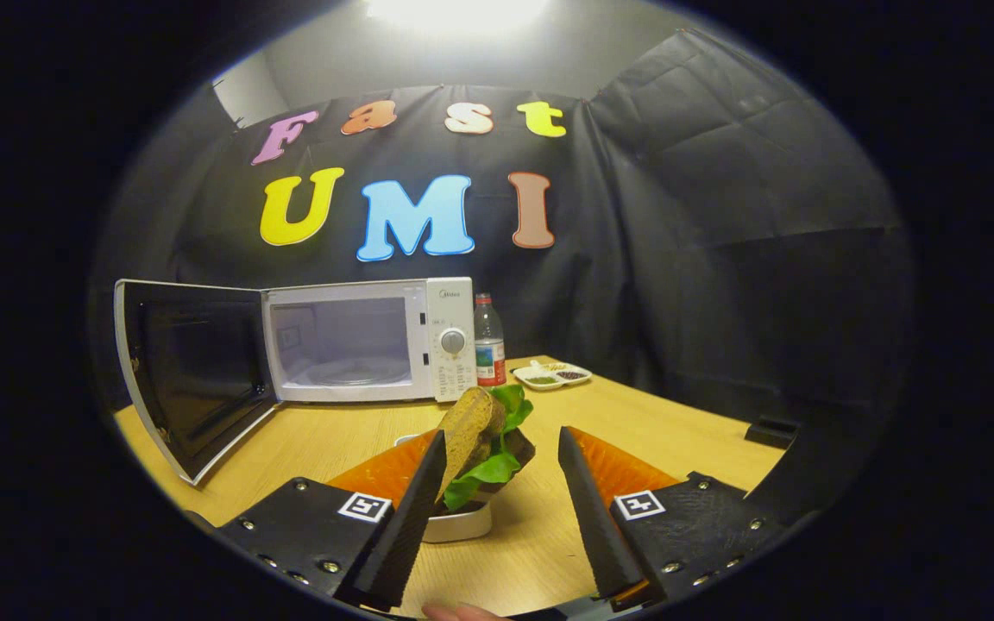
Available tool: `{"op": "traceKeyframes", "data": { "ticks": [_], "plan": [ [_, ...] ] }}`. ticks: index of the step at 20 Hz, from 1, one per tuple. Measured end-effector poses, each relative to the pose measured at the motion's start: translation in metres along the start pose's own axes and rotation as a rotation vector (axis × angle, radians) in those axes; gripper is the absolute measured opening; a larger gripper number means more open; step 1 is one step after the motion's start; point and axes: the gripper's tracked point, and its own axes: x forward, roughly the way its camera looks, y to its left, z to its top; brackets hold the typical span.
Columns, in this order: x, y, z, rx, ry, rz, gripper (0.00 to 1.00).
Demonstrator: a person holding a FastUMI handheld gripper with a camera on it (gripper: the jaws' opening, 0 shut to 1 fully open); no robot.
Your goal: Open the microwave, put the food inside, and close the microwave door.
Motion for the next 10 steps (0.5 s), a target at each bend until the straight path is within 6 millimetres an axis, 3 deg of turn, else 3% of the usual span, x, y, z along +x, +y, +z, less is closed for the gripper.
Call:
{"op": "traceKeyframes", "data": {
  "ticks": [6,7,10],
  "plan": [
    [0.029,0.016,-0.021,0.137,0.084,0.098,0.84],
    [0.043,0.015,-0.019,0.153,0.074,0.101,0.72],
    [0.041,0.018,-0.011,0.153,0.101,0.108,0.45]
  ]
}}
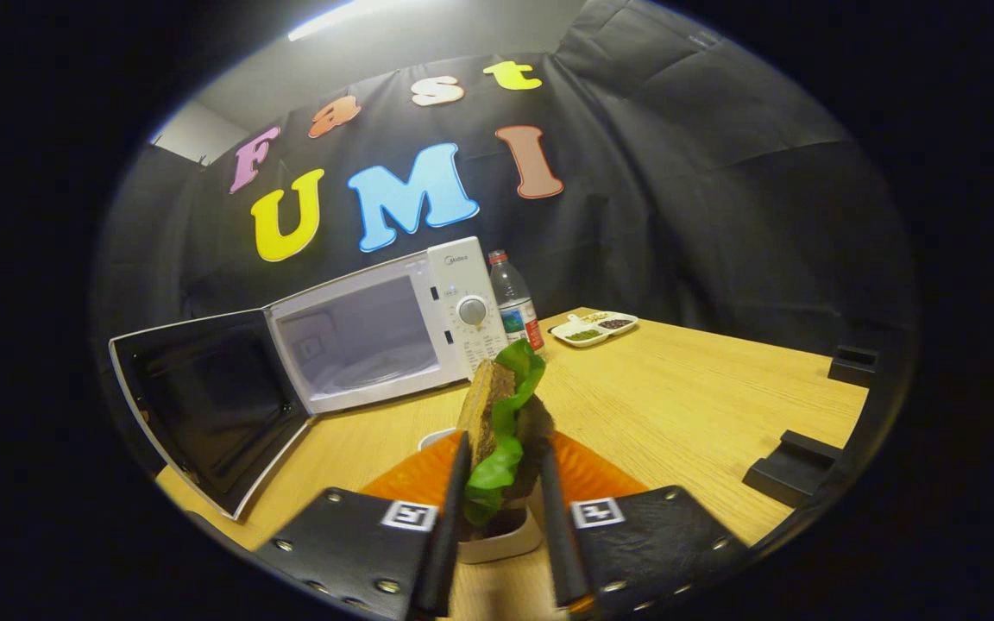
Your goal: Open the microwave, put the food inside, and close the microwave door.
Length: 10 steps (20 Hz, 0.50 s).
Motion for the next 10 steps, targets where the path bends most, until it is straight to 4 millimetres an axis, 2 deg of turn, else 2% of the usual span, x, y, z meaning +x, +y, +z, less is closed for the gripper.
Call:
{"op": "traceKeyframes", "data": {
  "ticks": [2,3,5,10],
  "plan": [
    [0.000,0.006,0.003,-0.021,-0.001,0.008,0.28],
    [-0.001,0.011,0.005,-0.042,0.000,0.015,0.28],
    [-0.005,0.017,0.010,-0.074,-0.016,0.012,0.21],
    [-0.020,0.043,0.040,-0.161,-0.091,0.005,0.21]
  ]
}}
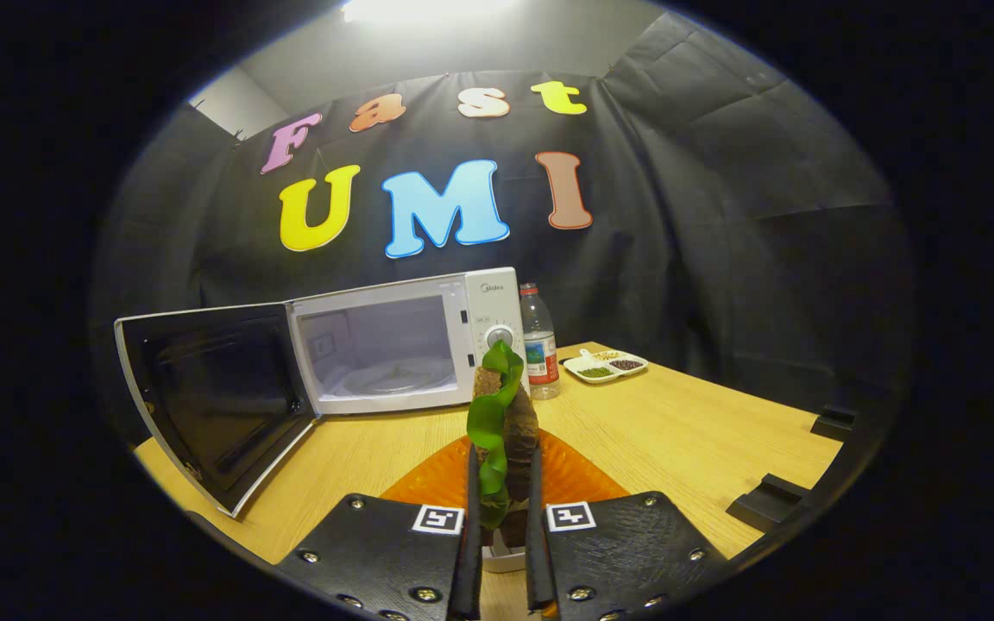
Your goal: Open the microwave, put the food inside, and close the microwave door.
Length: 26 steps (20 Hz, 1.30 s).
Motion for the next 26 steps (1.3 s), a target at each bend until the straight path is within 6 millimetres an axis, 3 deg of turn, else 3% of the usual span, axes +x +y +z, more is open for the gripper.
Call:
{"op": "traceKeyframes", "data": {
  "ticks": [5,8,12,17,22,26],
  "plan": [
    [0.008,0.045,0.029,-0.013,-0.025,0.062,0.21],
    [0.030,0.085,0.047,-0.017,-0.044,0.112,0.21],
    [0.076,0.140,0.052,-0.035,-0.029,0.167,0.21],
    [0.136,0.191,0.047,-0.078,-0.015,0.197,0.21],
    [0.199,0.223,0.037,-0.108,0.002,0.193,0.21],
    [0.251,0.233,0.026,-0.130,0.016,0.154,0.20]
  ]
}}
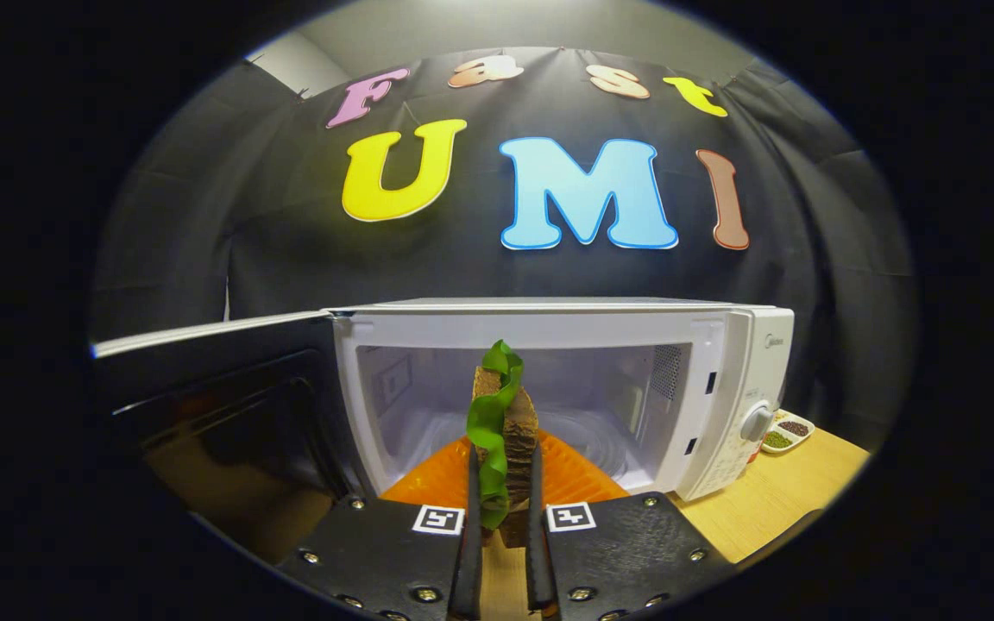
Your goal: Open the microwave, put the food inside, and close the microwave door.
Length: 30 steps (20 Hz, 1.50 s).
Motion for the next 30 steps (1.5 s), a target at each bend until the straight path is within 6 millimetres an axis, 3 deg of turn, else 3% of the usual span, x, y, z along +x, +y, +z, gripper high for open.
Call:
{"op": "traceKeyframes", "data": {
  "ticks": [5,7,9,12,15,20,24,30],
  "plan": [
    [0.050,0.006,0.006,0.005,-0.035,-0.016,0.20],
    [0.069,0.008,-0.001,-0.001,-0.011,-0.018,0.20],
    [0.078,0.002,0.003,0.003,-0.034,-0.028,0.20],
    [0.082,-0.004,0.002,-0.024,-0.033,-0.034,0.26],
    [0.084,-0.032,-0.002,-0.046,-0.017,-0.101,0.51],
    [0.087,-0.053,-0.005,-0.013,0.036,-0.109,0.58],
    [0.081,-0.069,-0.009,-0.071,0.047,-0.163,0.71],
    [0.059,-0.052,-0.004,-0.115,0.032,-0.112,0.75]
  ]
}}
